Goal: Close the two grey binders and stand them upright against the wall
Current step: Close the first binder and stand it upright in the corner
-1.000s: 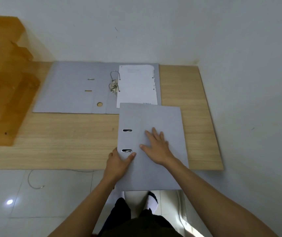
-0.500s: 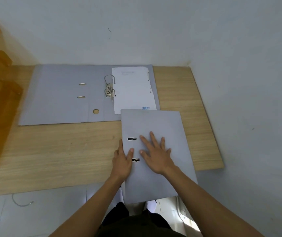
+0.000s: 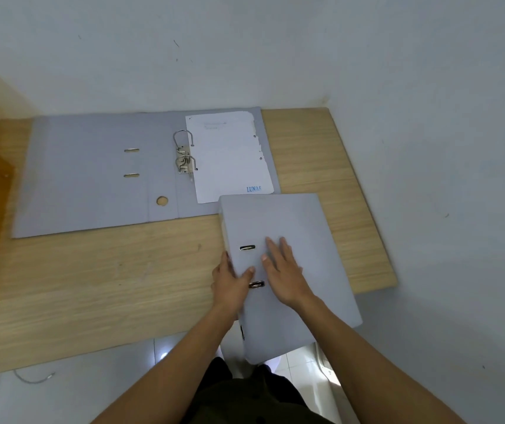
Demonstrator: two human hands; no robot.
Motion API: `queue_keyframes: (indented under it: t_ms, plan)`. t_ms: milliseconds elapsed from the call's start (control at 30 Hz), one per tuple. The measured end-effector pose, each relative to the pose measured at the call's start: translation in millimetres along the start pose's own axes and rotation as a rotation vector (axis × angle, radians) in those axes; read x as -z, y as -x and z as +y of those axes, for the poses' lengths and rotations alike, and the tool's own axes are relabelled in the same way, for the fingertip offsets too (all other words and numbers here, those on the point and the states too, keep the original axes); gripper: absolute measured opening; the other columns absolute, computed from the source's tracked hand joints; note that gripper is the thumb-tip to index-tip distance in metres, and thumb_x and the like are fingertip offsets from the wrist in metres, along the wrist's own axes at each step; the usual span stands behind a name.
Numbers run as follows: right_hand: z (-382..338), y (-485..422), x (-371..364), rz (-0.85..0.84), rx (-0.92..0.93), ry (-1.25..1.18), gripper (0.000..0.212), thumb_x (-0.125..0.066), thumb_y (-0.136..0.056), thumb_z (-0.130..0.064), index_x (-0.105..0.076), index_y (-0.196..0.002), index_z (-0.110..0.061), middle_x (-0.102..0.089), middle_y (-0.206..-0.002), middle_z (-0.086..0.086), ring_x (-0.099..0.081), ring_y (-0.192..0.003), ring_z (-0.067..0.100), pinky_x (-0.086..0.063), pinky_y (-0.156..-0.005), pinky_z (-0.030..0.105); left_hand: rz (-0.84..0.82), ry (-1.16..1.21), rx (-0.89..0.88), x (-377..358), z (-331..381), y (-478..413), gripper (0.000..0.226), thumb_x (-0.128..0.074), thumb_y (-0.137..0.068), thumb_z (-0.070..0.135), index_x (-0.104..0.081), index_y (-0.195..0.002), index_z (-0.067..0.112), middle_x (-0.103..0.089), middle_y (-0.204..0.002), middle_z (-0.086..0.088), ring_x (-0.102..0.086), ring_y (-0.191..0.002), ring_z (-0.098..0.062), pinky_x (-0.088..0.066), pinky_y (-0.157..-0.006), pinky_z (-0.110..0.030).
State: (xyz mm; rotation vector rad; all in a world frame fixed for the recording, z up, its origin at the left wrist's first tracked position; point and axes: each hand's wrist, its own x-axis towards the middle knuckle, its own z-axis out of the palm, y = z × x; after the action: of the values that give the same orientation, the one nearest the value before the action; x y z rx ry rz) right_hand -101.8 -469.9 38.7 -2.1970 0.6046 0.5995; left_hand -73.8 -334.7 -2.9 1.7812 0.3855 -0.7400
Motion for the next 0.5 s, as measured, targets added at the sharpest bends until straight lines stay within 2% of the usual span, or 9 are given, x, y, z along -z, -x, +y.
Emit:
queue_keyframes:
  t_ms: [67, 100, 167, 233, 300, 367, 433, 500]
  plan:
    - [5, 3, 0, 0.039, -0.055, -0.122, 0.061, -0.028, -0.108, -0.045, -0.010, -0.164, -0.028, 0.010, -0.174, -0.001, 0.000, -0.161, 0.021, -0.004, -0.129, 0.046, -0.023, 0.248, 0.097, 7, 7, 1, 0.041, -0.080, -0.074, 0.031, -0.065, -0.112, 0.031, -0.072, -0.128, -0.012, -0.074, -0.105, -0.028, -0.059, -0.093, -0.048]
    - [6, 4, 1, 0.035, -0.066, -0.161, 0.061, -0.028, -0.109, -0.045, -0.010, -0.164, -0.026, 0.010, -0.174, -0.001, 0.001, -0.161, 0.019, -0.003, -0.129, 0.042, -0.029, 0.348, 0.139, 10, 15, 5, 0.033, -0.080, -0.079, 0.029, -0.066, -0.109, 0.021, -0.075, -0.122, -0.012, -0.075, -0.097, -0.026, -0.061, -0.085, -0.043]
    - [3, 6, 3, 0.015, -0.068, -0.215, 0.061, -0.026, -0.109, -0.044, -0.010, -0.164, -0.023, 0.009, -0.174, -0.001, 0.007, -0.160, 0.015, 0.002, -0.129, 0.036, -0.072, 0.443, 0.204, 15, 28, 8, 0.036, -0.074, -0.088, 0.040, -0.071, -0.110, 0.012, -0.079, -0.111, -0.008, -0.075, -0.093, -0.024, -0.058, -0.076, -0.034]
    - [-5, 10, 6, 0.016, -0.061, -0.223, 0.060, -0.023, -0.110, -0.044, -0.008, -0.164, -0.025, 0.010, -0.173, -0.001, 0.012, -0.159, 0.015, 0.007, -0.127, 0.038, -0.149, 0.473, 0.225, 20, 40, 11, 0.047, -0.063, -0.091, 0.056, -0.076, -0.110, 0.015, -0.082, -0.105, -0.006, -0.076, -0.098, -0.023, -0.058, -0.079, -0.035]
    - [-13, 17, 11, 0.045, -0.063, -0.247, 0.060, -0.021, -0.109, -0.047, -0.006, -0.164, -0.028, 0.011, -0.173, -0.002, 0.014, -0.159, 0.015, 0.010, -0.126, 0.041, -0.216, 0.478, 0.230, 25, 51, 17, 0.051, -0.053, -0.094, 0.064, -0.075, -0.110, 0.020, -0.080, -0.103, -0.005, -0.073, -0.098, -0.021, -0.056, -0.079, -0.035]
    - [-19, 25, 21, 0.083, -0.065, -0.321, 0.061, -0.020, -0.107, -0.052, -0.008, -0.164, -0.032, 0.007, -0.173, -0.005, 0.011, -0.159, 0.013, 0.010, -0.128, 0.043, -0.307, 0.475, 0.210, 26, 58, 20, 0.060, -0.049, -0.092, 0.070, -0.073, -0.120, 0.023, -0.078, -0.115, -0.007, -0.072, -0.108, -0.023, -0.055, -0.090, -0.039]
    - [-26, 35, 35, 0.101, -0.073, -0.464, 0.063, -0.021, -0.104, -0.059, -0.015, -0.162, -0.036, -0.005, -0.173, -0.010, -0.001, -0.159, 0.009, 0.002, -0.130, 0.043, -0.440, 0.486, 0.187, 25, 63, 21, 0.072, -0.044, -0.088, 0.079, -0.071, -0.130, 0.027, -0.075, -0.130, -0.007, -0.070, -0.122, -0.027, -0.050, -0.108, -0.048]
    - [-28, 43, 48, 0.112, -0.088, -0.596, 0.066, -0.026, -0.101, -0.065, -0.026, -0.161, -0.036, -0.027, -0.165, -0.015, -0.022, -0.153, 0.006, -0.011, -0.129, 0.038, -0.584, 0.463, 0.188, 23, 72, 24, 0.078, -0.040, -0.086, 0.083, -0.068, -0.135, 0.029, -0.073, -0.134, -0.007, -0.067, -0.127, -0.027, -0.045, -0.114, -0.051]
